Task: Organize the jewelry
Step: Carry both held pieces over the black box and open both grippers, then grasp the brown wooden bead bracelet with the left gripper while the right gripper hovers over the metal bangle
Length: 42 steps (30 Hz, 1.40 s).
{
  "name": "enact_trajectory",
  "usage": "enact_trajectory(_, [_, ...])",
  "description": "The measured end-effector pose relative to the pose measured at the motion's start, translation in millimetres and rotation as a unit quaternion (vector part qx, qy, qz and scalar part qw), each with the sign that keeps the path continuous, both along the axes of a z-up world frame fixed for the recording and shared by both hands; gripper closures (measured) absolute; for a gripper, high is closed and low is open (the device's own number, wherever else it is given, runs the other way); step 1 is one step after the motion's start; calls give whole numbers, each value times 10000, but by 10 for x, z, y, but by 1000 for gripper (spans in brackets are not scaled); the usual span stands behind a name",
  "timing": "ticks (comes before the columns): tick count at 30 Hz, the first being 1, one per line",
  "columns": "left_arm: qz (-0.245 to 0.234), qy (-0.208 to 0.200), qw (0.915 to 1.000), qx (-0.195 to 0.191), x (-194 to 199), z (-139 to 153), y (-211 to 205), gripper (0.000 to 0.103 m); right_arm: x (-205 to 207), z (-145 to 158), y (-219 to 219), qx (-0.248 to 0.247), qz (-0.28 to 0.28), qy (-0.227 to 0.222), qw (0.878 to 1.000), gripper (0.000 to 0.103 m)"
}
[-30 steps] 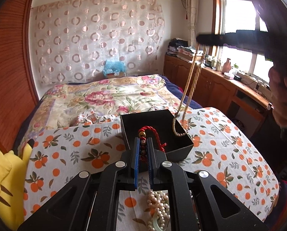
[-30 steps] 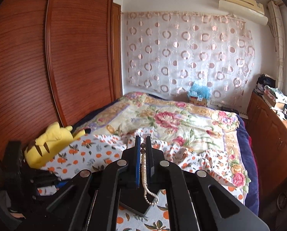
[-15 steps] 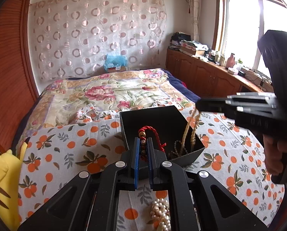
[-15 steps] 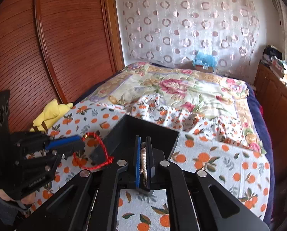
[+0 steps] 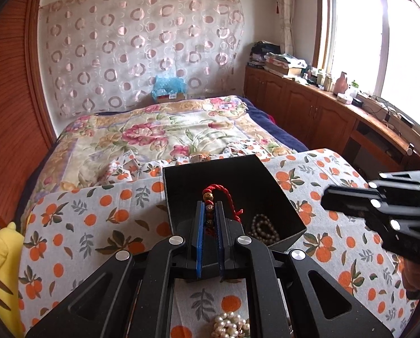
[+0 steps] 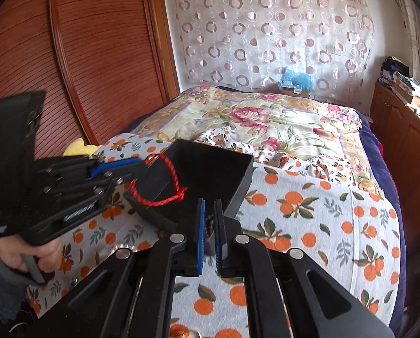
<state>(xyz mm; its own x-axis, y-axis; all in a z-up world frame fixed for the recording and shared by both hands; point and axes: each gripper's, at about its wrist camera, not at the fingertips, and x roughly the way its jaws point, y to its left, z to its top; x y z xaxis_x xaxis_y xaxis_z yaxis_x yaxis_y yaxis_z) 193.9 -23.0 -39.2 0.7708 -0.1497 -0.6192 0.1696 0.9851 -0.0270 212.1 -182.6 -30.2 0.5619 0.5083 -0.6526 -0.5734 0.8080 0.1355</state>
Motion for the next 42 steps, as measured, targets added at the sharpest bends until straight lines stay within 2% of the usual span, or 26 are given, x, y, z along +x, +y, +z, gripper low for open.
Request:
enact_trajectory(6, [31,-1,10000,31,19,-6,-30,96,-153,-48,-43,23,25,-42,10000,96])
enact_trajectory(7, [35,13,10000,36,23,-4,-41,94,-184,-55,-44,12,23,-61,10000,96])
enact_trajectory(8, [39,19,10000,54,22,-1,-51,89,-207,-59,-50,15,20,-76,10000,96])
enact_trajectory(10, [64,-36,9999,106,-13,16,-62,63,-266,-72,-85,62,19,-91,9999,96])
enact_trajectory(12, [95,-81,9998,131,-71,36,-52,61,-319,-82,-95,103,16,-102,9999,96])
enact_trajectory(14, [148,-68,9998,115,-134,56,-30,54,-393,-96,-111,140,7,-137,9998,95])
enact_trajectory(16, [213,-142,9996,76,-245,90,20,33,-443,-104,-123,178,14,-159,9997,95])
enact_trajectory(19, [312,-242,9992,105,-453,130,81,19,-572,-118,-125,200,-5,-224,9995,94])
enact_trajectory(21, [348,-279,9989,140,-600,148,128,18,-671,-139,-130,221,-8,-260,9994,85])
enact_trajectory(23, [381,-278,9987,198,-708,147,157,15,-749,-156,-129,245,8,-278,9993,82])
enact_trajectory(24, [397,-299,9985,214,-780,146,184,9,-775,-165,-124,240,13,-283,9993,82])
enact_trajectory(28, [429,-306,9985,166,-973,118,289,8,-892,-208,-116,240,46,-255,9994,80])
enact_trajectory(36, [459,-91,9989,-41,-1246,-35,480,8,-1046,-333,-24,195,183,-151,9995,51])
enact_trajectory(42, [468,69,9989,-73,-1361,-178,511,8,-1095,-501,157,96,480,76,9988,48])
